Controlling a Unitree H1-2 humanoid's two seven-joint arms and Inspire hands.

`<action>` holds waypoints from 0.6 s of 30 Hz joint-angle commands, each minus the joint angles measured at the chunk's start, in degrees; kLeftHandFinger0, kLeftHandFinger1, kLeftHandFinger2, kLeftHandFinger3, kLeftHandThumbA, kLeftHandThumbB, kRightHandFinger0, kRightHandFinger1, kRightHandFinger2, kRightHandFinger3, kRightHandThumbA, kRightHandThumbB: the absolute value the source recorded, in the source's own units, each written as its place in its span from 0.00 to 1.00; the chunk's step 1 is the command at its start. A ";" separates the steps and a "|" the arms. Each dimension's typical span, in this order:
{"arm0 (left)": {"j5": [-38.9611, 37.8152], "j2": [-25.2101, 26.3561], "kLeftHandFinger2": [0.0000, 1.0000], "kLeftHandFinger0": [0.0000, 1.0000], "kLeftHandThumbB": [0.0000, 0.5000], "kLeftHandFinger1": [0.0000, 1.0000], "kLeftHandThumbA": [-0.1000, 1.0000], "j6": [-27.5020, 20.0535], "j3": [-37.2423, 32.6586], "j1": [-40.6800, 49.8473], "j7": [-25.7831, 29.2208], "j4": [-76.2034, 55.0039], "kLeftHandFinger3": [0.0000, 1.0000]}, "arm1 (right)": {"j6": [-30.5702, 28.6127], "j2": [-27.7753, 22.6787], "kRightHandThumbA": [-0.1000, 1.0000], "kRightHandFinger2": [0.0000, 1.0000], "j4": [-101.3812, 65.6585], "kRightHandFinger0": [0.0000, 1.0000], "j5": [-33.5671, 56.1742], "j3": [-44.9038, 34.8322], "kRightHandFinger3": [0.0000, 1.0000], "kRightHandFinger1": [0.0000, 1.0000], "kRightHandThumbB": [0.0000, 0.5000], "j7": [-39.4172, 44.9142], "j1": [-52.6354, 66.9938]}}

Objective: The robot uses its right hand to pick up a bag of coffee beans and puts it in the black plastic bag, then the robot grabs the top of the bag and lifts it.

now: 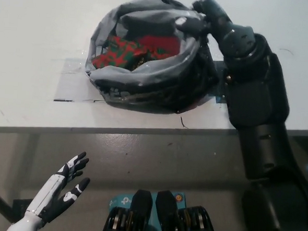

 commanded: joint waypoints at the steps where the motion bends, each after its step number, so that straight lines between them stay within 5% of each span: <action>1: -0.22 1.41 1.00 1.00 0.70 1.00 0.83 -1.04 -0.09 -0.66 -1.02 -0.69 1.00 | 0.09 4.15 0.48 0.68 3.36 0.04 6.64 -4.46 0.31 0.38 0.11 -3.68 -9.59; 2: -0.26 1.38 1.00 1.00 0.68 1.00 0.82 -1.27 -0.09 -0.69 -1.01 -0.55 1.00 | 0.09 4.80 0.41 0.61 4.12 0.01 7.05 -5.04 0.30 0.29 0.02 -4.38 -10.59; 5: -0.26 1.29 1.00 1.00 0.68 1.00 0.82 -2.01 -0.16 -0.93 -0.97 0.01 1.00 | 0.09 6.43 0.23 0.58 6.44 0.00 9.56 -6.67 0.31 0.18 0.00 -6.51 -13.57; 8: -0.14 1.32 1.00 1.00 0.69 1.00 0.82 -2.10 -0.28 -1.21 -1.02 0.25 1.00 | 0.09 7.75 0.23 0.62 9.59 0.00 12.69 -8.70 0.38 0.22 0.00 -10.00 -16.45; 9: -0.32 1.33 1.00 1.00 0.68 1.00 0.82 -1.97 -0.27 -1.21 -1.12 0.17 1.00 | 0.09 8.12 0.23 0.64 10.08 0.00 14.05 -9.46 0.47 0.24 0.00 -10.94 -16.91; 12: -0.53 1.39 1.00 1.00 0.67 1.00 0.82 -2.06 -0.32 -1.44 -1.31 0.18 1.00 | 0.08 8.53 0.23 0.70 11.22 0.00 17.60 -10.94 0.45 0.29 0.00 -12.34 -17.88; 14: -0.48 1.45 1.00 1.00 0.66 1.00 0.81 -1.96 -0.31 -1.56 -1.32 -0.03 1.00 | 0.08 8.81 0.23 0.68 13.23 0.00 21.30 -13.57 0.32 0.25 0.00 -13.60 -19.24; 16: -0.51 1.44 1.00 1.00 0.66 1.00 0.81 -1.96 -0.30 -1.57 -1.32 -0.14 1.00 | 0.08 8.90 0.25 0.70 14.81 0.00 23.40 -15.07 0.34 0.25 0.00 -14.73 -20.24; 18: -0.22 1.43 1.00 1.00 0.66 1.00 0.81 -1.59 -0.31 -1.48 -1.15 -0.37 1.00 | -0.58 8.89 0.22 0.72 16.10 0.00 25.42 -15.82 0.47 0.24 0.00 -15.75 -21.04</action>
